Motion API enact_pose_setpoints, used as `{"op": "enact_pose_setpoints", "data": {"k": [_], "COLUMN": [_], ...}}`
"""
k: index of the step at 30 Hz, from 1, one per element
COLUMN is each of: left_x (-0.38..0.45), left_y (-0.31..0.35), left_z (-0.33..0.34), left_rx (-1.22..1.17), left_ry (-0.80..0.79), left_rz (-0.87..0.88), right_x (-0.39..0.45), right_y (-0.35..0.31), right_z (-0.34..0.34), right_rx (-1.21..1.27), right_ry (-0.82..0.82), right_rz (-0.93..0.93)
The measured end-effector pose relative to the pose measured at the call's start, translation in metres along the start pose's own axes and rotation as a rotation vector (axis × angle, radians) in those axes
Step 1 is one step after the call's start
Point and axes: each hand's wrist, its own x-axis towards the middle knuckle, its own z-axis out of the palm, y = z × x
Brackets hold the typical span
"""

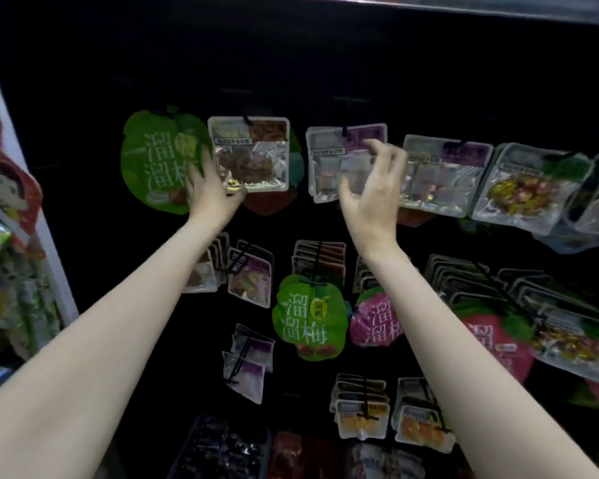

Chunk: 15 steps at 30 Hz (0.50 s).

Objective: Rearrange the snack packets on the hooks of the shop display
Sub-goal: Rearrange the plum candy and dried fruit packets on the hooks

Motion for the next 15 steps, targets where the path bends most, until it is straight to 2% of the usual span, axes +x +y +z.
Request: {"op": "enact_pose_setpoints", "data": {"k": [2, 4, 7, 11, 13, 15], "left_x": [0.011, 0.015, 0.012, 0.01, 0.01, 0.009], "left_y": [0.0, 0.004, 0.004, -0.008, -0.017, -0.035], "left_z": [-0.004, -0.006, -0.012, -0.05, -0.069, -0.077], "left_rx": [-0.149, -0.287, -0.55, -0.932, -0.992, -0.921], "left_ry": [0.073, 0.111, 0.013, -0.248, -0.387, -0.476], "left_rz": [-0.015, -0.044, 0.063, 0.068, 0.053, 0.023], "right_x": [-0.003, -0.003, -0.001, 0.012, 0.017, 0.011], "right_y": [-0.009, -0.016, -0.017, -0.035, -0.05, -0.061], "right_z": [0.012, 0.025, 0.043, 0.053, 0.059, 0.063], "right_rx": [0.067, 0.149, 0.207, 0.33, 0.485, 0.563], "right_ry": [-0.07, -0.191, -0.339, -0.369, -0.428, -0.512], "right_rz": [0.006, 0.117, 0.229, 0.167, 0.115, 0.057]}}
